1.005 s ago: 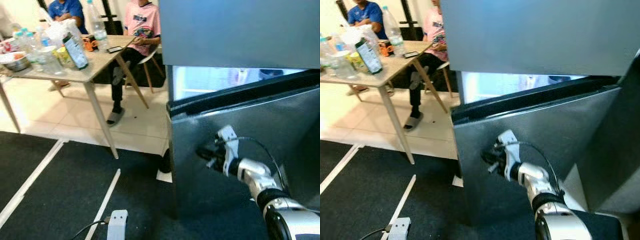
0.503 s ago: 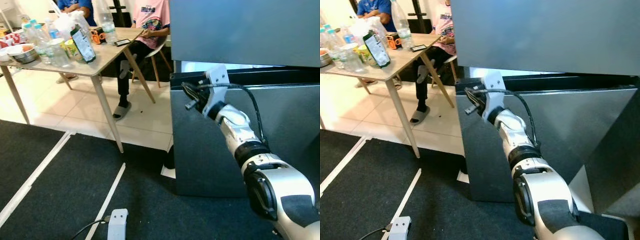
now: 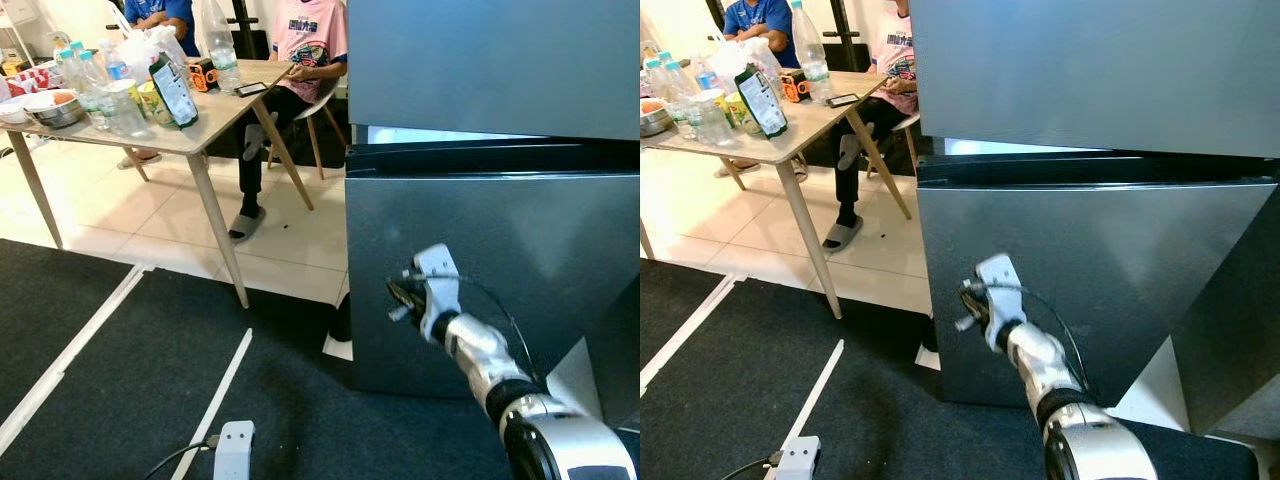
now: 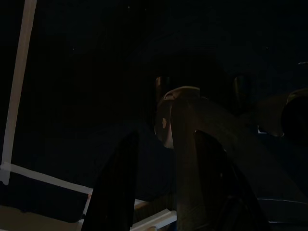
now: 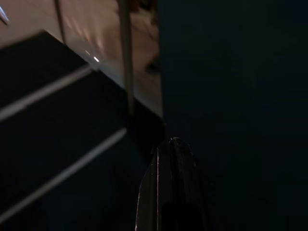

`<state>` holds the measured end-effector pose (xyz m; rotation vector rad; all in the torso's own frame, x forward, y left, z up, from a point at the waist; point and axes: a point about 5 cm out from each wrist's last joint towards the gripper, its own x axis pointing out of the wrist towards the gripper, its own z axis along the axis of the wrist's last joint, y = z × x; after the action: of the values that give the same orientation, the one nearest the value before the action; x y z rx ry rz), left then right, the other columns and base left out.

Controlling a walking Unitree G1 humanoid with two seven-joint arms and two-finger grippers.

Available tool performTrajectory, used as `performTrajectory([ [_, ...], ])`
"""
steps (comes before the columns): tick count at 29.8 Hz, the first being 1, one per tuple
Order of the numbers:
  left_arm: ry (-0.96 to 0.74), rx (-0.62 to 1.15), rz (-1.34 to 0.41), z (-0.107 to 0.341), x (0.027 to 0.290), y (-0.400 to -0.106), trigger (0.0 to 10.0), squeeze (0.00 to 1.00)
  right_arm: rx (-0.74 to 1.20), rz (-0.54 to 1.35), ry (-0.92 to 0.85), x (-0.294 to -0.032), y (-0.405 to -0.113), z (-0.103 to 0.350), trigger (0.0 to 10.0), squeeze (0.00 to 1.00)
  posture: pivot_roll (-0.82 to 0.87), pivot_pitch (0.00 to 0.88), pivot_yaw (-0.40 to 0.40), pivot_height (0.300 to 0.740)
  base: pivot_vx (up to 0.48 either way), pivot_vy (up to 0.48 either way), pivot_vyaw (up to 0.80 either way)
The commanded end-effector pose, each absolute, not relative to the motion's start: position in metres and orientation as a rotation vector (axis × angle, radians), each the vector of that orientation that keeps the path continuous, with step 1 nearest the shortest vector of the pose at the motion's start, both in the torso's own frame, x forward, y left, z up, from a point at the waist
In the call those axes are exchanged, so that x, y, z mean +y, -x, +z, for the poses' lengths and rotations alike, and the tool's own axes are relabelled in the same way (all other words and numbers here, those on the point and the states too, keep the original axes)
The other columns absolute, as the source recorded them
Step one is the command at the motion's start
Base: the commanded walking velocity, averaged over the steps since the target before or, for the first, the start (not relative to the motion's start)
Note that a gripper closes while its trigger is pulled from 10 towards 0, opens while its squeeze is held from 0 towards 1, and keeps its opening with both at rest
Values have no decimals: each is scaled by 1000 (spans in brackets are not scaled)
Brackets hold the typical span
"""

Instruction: Restocking fridge

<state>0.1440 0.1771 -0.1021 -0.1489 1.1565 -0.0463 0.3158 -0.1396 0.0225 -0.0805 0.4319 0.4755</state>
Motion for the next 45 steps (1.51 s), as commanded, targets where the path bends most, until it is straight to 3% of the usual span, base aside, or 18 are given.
performTrajectory([
  [1,142,1159,-34,-102,182,-144,10000,0,452,450,108,-141,-313,18,10000,0,-21,0,58,740,0,0,0],
  [11,137,1153,-34,-102,182,-144,10000,0,697,368,46,-162,-272,-25,10000,0,-30,0,54,740,0,0,0],
  [16,134,1152,-36,-101,181,-146,10000,0,1015,127,46,-203,-190,-78,10000,0,-31,0,48,740,0,0,0],
  [23,115,1155,-52,-101,181,-146,10000,0,1117,91,37,-211,-156,-92,10000,0,-30,0,51,740,0,0,0],
  [37,115,1155,-63,-101,180,-147,10000,0,1101,51,24,-218,-157,-90,10000,0,-29,0,58,740,0,0,0],
  [45,119,1154,-68,-101,180,-147,10000,0,1095,55,20,-217,-159,-90,10000,0,-30,0,58,740,267,0,0],
])
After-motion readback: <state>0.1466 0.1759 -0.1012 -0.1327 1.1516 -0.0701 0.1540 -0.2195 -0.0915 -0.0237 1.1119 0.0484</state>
